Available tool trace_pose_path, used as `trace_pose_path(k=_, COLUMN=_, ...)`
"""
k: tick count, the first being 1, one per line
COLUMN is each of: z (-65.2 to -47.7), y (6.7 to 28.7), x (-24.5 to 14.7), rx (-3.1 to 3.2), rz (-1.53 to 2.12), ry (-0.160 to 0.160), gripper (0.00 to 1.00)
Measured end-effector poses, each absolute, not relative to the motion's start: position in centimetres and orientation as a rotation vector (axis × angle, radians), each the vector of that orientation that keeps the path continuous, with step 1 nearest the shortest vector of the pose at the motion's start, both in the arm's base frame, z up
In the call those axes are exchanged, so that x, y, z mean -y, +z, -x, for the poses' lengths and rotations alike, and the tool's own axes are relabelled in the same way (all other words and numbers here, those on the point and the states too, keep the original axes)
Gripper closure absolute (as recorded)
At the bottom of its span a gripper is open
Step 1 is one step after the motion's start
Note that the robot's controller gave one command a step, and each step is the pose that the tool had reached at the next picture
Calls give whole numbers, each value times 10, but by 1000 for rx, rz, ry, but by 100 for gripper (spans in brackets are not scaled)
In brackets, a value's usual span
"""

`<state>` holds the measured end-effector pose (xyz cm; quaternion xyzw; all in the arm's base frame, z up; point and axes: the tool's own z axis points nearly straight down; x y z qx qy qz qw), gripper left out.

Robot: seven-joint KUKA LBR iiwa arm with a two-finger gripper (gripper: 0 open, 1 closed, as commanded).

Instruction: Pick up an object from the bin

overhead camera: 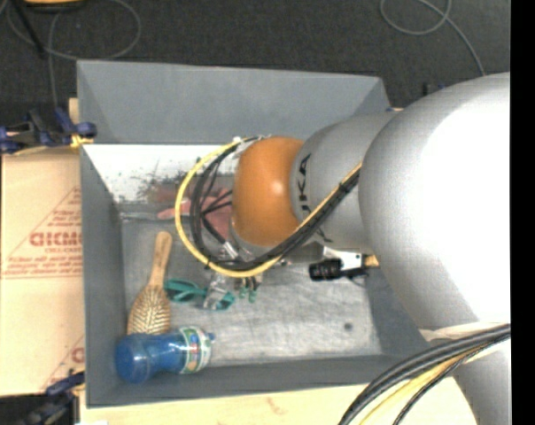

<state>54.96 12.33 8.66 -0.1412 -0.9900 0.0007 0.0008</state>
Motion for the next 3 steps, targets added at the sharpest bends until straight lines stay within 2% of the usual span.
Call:
trace_pose_path(k=2, z=-551, y=126, x=-124, rx=3113, rz=440, ry=-3, gripper=100)
trace_pose_path(k=3, z=-551, y=133, x=-124, rx=3116, rz=439, ry=-5, gripper=100)
